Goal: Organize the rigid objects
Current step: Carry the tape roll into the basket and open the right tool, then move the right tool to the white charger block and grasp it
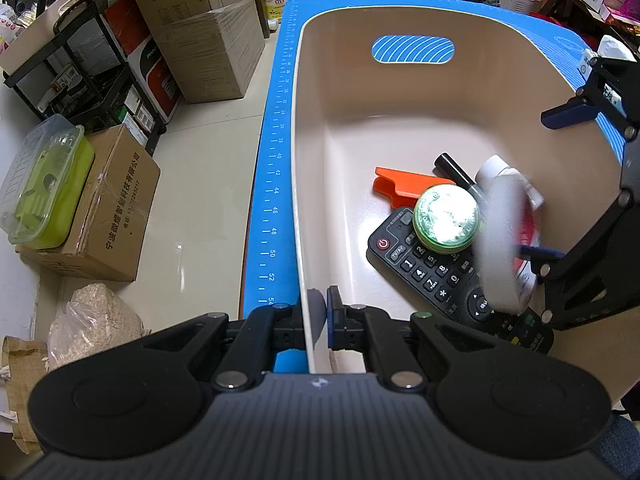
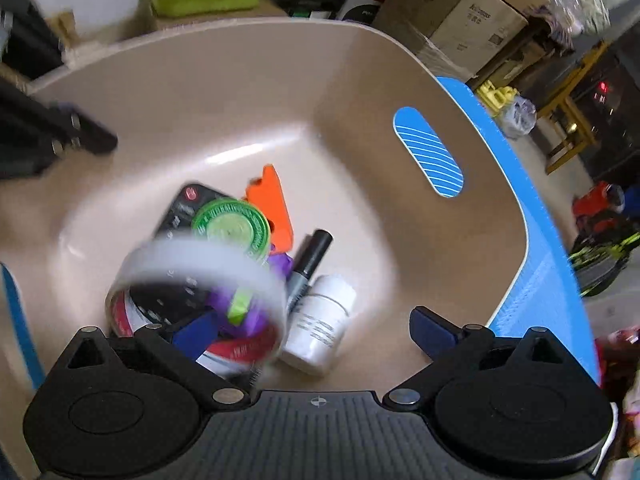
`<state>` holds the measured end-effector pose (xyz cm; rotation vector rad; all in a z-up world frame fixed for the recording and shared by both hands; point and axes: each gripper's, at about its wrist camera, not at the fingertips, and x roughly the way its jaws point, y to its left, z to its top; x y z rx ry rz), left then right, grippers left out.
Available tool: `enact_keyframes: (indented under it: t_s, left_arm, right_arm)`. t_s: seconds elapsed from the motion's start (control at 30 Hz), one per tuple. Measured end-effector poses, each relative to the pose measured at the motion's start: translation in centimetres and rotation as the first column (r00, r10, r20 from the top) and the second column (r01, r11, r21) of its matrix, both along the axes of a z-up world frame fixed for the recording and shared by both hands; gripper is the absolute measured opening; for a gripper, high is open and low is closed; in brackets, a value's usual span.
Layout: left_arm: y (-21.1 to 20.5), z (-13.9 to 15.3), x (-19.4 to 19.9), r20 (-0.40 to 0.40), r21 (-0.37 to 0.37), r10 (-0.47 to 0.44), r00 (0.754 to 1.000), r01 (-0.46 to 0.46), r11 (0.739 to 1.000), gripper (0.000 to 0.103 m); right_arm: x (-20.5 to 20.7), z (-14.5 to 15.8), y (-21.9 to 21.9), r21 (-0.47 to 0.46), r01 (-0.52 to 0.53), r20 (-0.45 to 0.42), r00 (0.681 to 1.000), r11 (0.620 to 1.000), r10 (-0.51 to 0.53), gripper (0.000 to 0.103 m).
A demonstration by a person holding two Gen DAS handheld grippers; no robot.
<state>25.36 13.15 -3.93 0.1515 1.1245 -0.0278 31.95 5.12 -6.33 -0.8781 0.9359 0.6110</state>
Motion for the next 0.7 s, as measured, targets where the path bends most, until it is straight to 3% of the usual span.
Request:
enact_keyframes:
  t_s: [0.1,0.13,0.33,0.53,0.7]
  left_arm:
    - [0.0,0.1,0.0,0.0,-0.001,-0.001,1.0,0.001,1.0,0.008]
    - [0.0,0.1,0.0,0.001,-0.002,-0.002,1.0,0.002,1.0,0.008]
    - [0.1,0.1,0.0,0.002,-0.005,-0.004,1.0,0.004,1.0,0.008]
    - [0.1,0.1,0.0,0.002,-0.006,-0.004,1.0,0.004,1.0,0.008]
    - [0.1,0.1,0.0,0.002,-0.006,-0.004,1.0,0.004,1.0,0.008]
  right_arm:
    - [-0.9,-1.2,0.4,-0.101,-0.062,0.051,0.996,0.993,0.067,0.101]
    - [-1.0,-1.1,0.3,-0.094,-0.069,0.062,0.995,0.993,0.075,0.101]
    - [-0.4,1.9,-2.1,0.104,-0.054,0.0,0.999,0.993,0.054,0.101]
    - [0.5,6.7,-6.0,0.304,0.016,0.062,0.997,0.953,-0.036,0.101]
    - [1.9,9.6,-10.7,0.426,0.078,0.152,0.976,0.901,-0.156,0.101]
